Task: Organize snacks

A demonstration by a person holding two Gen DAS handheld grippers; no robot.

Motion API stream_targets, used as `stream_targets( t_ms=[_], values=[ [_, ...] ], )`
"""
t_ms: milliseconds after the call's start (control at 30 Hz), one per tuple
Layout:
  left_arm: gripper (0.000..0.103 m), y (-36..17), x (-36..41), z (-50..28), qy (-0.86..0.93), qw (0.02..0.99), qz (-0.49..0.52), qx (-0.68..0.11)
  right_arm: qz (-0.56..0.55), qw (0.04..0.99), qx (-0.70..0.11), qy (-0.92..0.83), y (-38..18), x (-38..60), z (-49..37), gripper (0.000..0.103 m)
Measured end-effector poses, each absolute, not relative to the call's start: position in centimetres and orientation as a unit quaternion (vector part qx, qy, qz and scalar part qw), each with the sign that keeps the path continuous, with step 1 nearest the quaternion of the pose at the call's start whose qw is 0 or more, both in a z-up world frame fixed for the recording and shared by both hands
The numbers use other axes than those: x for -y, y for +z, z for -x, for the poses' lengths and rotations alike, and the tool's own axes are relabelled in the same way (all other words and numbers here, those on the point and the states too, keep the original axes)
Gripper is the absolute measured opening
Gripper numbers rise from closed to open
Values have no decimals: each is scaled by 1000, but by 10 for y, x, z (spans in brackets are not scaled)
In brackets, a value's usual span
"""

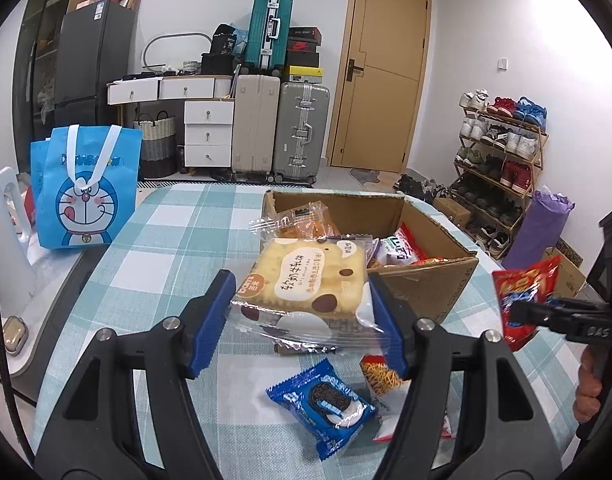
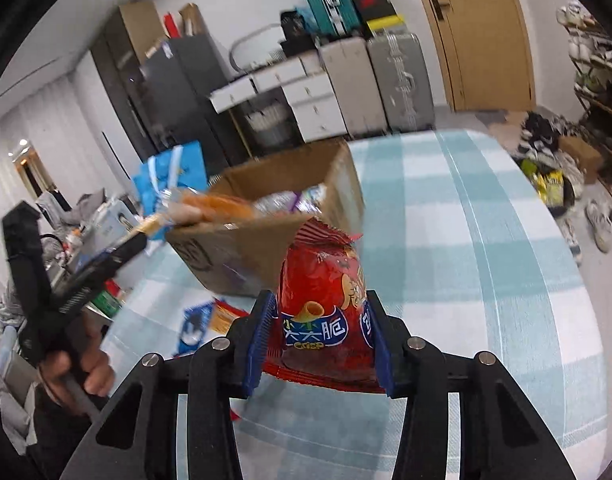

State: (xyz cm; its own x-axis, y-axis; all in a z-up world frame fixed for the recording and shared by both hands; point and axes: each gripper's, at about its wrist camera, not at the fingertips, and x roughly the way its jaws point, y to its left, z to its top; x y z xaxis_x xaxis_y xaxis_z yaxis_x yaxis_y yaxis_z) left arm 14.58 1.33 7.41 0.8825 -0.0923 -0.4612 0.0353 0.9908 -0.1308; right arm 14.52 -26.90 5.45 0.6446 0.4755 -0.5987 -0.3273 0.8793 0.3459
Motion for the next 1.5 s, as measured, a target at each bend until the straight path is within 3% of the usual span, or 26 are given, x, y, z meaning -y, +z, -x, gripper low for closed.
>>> stream_targets(
  t_ms=[500, 900, 967, 1033, 1100, 1367, 1467, 1500],
  values=[
    [64, 82, 5, -210, -45, 967, 32, -249, -104, 918, -297, 242, 94, 218, -197, 45],
    [65, 51, 28, -223, -45, 963, -14, -266, -58, 910, -345, 220, 76, 162, -253, 47],
    [67, 52, 25, -216, -51, 962, -15, -267, -63, 914, -333, 223, 78, 167, -244, 54],
    [76, 53, 25, -207, -52, 963, -18, -263, -63, 918, -322, 223, 81, 173, -233, 68],
    [81, 55, 25, -198, -55, 964, -18, -259, -64, 922, -312, 218, 82, 183, -217, 89],
    [86, 54, 20, -160, -62, 957, -15, -284, -99, 903, -348, 232, 62, 212, -169, 101],
    [102, 50, 15, -148, -61, 955, -6, -291, -104, 888, -383, 234, 47, 214, -159, 102],
    [102, 49, 13, -142, -59, 955, -1, -290, -101, 880, -399, 238, 42, 211, -160, 102]
  ],
)
